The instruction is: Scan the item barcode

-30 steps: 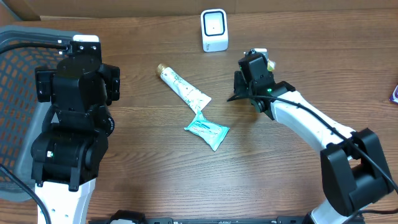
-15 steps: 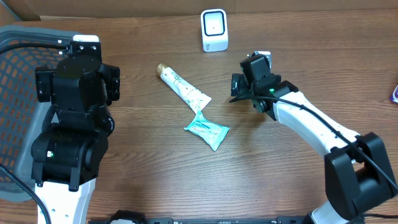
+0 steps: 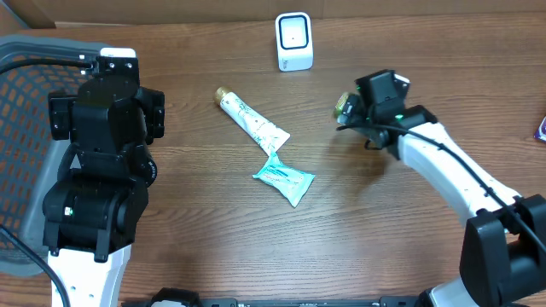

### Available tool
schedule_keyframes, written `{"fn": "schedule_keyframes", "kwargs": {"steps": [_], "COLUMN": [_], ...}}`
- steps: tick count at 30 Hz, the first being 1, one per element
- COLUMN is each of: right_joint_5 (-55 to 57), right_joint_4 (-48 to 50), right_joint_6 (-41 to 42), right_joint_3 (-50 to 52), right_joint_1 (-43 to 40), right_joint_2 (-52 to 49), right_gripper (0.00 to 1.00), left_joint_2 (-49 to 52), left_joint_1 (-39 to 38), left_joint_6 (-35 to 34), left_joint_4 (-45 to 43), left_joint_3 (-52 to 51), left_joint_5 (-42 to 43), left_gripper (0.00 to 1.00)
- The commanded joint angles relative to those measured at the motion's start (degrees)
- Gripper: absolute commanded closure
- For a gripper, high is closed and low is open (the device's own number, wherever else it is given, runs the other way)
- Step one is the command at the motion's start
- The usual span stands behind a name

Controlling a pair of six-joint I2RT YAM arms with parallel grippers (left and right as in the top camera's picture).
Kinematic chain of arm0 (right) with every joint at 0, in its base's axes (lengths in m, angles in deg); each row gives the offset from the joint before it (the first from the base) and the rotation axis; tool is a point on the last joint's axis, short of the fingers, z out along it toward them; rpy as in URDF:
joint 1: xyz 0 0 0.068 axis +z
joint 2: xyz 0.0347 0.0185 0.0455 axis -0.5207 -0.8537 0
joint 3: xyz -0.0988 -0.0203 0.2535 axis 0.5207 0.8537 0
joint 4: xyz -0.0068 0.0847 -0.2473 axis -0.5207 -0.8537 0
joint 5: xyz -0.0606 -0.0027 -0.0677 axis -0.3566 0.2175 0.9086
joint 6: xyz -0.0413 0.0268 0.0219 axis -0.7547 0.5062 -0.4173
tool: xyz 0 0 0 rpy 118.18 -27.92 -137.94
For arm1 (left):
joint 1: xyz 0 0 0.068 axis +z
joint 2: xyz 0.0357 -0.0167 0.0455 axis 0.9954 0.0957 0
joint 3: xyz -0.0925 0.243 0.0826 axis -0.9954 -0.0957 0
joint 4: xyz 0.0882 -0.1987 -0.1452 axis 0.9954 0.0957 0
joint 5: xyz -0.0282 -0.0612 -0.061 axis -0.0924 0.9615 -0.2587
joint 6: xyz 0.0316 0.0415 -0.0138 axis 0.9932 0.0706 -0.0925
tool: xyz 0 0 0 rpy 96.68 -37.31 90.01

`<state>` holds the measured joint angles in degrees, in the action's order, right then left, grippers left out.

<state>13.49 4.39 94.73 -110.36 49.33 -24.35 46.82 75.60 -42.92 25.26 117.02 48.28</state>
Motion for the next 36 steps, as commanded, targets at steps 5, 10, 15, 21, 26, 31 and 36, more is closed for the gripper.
{"fn": "schedule_keyframes", "kwargs": {"steps": [5,10,15,21,26,31,36], "right_joint_5": [-20.96,-34.62,-33.53,-30.45,-31.43,-31.65,-29.44], "right_joint_4": [-0.92,5.51,4.79,5.27,6.12,7.02,10.1], "right_joint_6": [5.38,-19.37,-41.97,-53.51,-57.88,-60.65,-61.09], "right_joint_3": [0.24,0.22,0.22,0.28,0.28,0.28,0.28], "right_joint_1": [-13.16,-18.23,-18.73,-18.73,-18.49,-17.22,-15.34], "right_joint_2": [0.24,0.02,0.02,-0.37,-2.89,-7.5,-11.54], "right_gripper": [0.0,0.0,0.0,0.0,0.0,0.0,0.0], "left_joint_2": [0.2,0.2,0.2,0.2,0.2,0.2,0.2], "left_joint_1": [-0.02,-0.02,-0.02,-0.02,-0.02,-0.02,-0.02], "left_joint_6": [0.46,0.46,0.46,0.46,0.46,0.46,0.46], "left_joint_4": [-0.15,-0.15,-0.15,-0.15,-0.15,-0.15,-0.15], "left_joint_3": [0.04,0.04,0.04,0.04,0.04,0.04,0.04], "left_joint_5": [0.09,0.09,0.09,0.09,0.09,0.09,0.11], "left_gripper": [0.01,0.0,0.0,0.0,0.0,0.01,0.01]}}
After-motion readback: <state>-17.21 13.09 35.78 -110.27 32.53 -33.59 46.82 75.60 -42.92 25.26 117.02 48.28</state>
